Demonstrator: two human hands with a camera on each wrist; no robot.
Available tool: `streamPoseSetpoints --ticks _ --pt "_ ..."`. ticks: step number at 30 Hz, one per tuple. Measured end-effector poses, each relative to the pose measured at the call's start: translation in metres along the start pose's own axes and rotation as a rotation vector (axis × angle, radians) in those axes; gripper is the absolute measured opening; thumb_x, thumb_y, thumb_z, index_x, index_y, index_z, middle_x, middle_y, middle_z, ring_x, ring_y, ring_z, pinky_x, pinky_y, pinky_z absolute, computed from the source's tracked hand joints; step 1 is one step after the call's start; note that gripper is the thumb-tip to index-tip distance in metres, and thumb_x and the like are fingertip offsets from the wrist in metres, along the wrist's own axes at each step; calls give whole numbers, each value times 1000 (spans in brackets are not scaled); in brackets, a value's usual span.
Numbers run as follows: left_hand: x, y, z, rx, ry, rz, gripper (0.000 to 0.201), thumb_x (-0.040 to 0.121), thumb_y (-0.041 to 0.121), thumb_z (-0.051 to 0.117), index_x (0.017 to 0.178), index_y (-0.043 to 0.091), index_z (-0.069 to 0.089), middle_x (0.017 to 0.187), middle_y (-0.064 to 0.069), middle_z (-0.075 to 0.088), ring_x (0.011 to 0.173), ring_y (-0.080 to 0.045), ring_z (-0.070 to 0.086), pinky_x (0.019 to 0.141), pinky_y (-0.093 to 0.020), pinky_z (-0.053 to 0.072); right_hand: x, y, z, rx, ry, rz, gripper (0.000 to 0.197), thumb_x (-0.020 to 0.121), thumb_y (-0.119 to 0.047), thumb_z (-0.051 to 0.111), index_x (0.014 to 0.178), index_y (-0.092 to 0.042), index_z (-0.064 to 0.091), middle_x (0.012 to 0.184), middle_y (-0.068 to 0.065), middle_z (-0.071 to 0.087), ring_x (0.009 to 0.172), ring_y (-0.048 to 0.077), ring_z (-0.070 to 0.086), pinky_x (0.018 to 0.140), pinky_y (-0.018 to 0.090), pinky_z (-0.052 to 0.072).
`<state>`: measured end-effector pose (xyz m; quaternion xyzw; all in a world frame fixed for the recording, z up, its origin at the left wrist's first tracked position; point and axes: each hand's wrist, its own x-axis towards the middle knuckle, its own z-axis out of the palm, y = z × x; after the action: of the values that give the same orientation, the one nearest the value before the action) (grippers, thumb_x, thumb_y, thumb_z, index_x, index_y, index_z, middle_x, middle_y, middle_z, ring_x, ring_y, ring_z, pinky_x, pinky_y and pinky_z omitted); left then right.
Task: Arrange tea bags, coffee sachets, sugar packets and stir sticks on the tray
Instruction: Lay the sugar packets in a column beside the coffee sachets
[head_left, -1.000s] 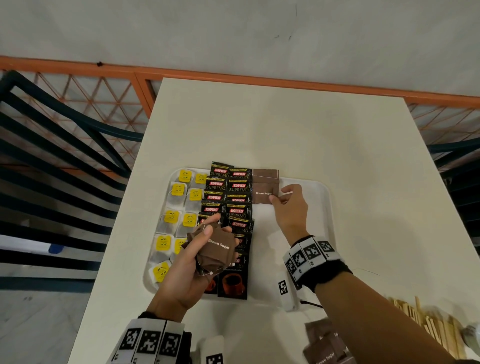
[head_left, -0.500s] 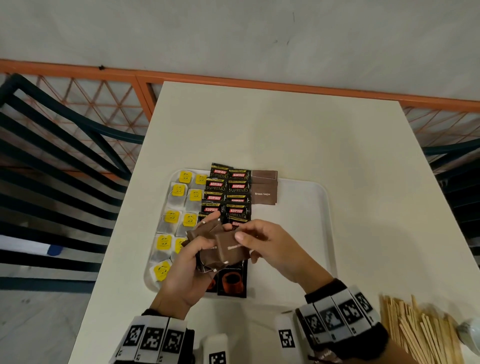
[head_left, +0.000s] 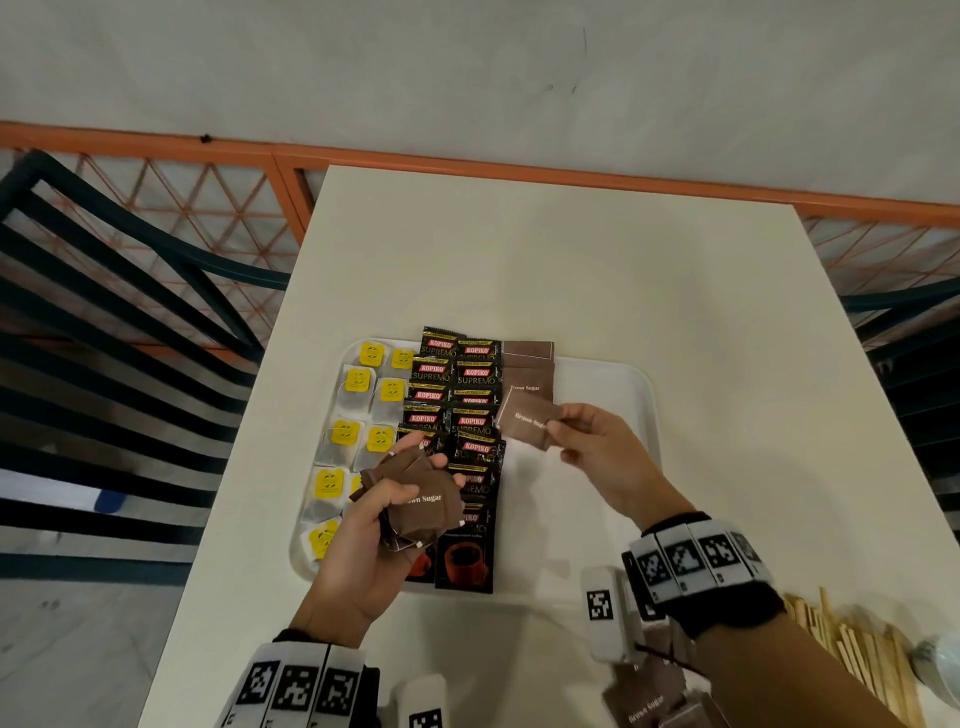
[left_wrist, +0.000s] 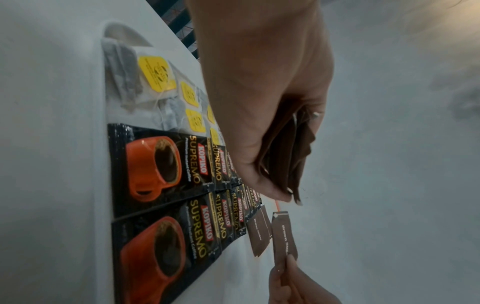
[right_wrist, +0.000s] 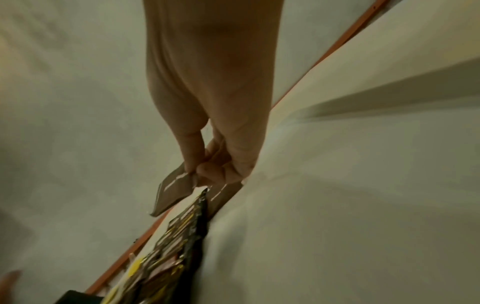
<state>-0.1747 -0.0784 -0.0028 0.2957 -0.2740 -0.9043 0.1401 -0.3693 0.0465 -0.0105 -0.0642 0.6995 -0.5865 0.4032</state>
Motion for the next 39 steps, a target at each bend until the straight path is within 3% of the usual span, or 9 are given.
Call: streamPoseSetpoints --ticks 8,11,15,19,22,28,31,34,39 --pt "2 -2 1 -25 -7 -18 51 72 3 43 121 13 56 96 -9 67 87 -30 67 65 -34 57 43 4 -4 -253 207 -59 13 85 0 60 85 -13 61 79 2 63 76 15 57 69 20 46" --pt "2 -2 1 -19 -8 -23 58 63 4 56 119 14 58 100 -10 67 91 -31 67 67 -35 57 49 8 0 -297 263 -75 14 82 -1 63 96 -3 65 86 8 65 80 18 59 79 28 50" --pt "2 -3 0 -24 -6 -29 55 68 1 52 121 13 56 102 -11 65 92 -31 65 69 -35 56 52 15 4 -340 322 -87 12 80 -4 65 91 -8 65 81 5 65 79 19 60 84 34 52" --pt "2 -3 2 -31 -27 -35 62 62 5 62 123 13 55 103 -12 66 93 -33 66 68 -35 56 54 17 6 -364 357 -113 13 79 -6 67 86 -14 60 71 -4 59 73 19 58 79 34 51" --pt "2 -3 3 -2 -15 -37 56 69 6 51 125 13 54 106 -11 67 96 -34 66 69 -33 57 53 18 7 -364 374 -131 16 79 -6 68 86 -15 57 70 -6 58 69 18 56 76 31 49" --pt "1 -4 9 55 38 -44 46 72 8 50 117 6 58 109 -8 70 99 -27 67 72 -31 56 44 14 10 -366 423 -146 23 81 -12 67 101 -10 56 85 2 61 74 13 54 63 18 40" --pt "1 -5 10 84 70 -42 37 77 4 50 111 8 62 104 -5 72 91 -19 70 68 -28 58 26 9 20 -369 347 -166 16 85 -16 63 99 -14 58 83 -5 59 72 7 53 63 13 40" --pt "2 -6 11 111 111 -45 32 81 2 51 107 15 64 97 -4 74 87 -20 70 64 -27 58 1 4 36 -377 108 -163 4 90 -22 57 91 -19 59 81 -6 60 73 12 57 62 15 42" --pt "-2 -6 14 151 128 -27 31 81 3 56 106 20 64 86 -3 74 75 -16 71 59 -23 56 -39 4 50 -279 -273 -82 19 90 -32 55 98 -16 62 86 -1 65 73 9 59 61 20 47"
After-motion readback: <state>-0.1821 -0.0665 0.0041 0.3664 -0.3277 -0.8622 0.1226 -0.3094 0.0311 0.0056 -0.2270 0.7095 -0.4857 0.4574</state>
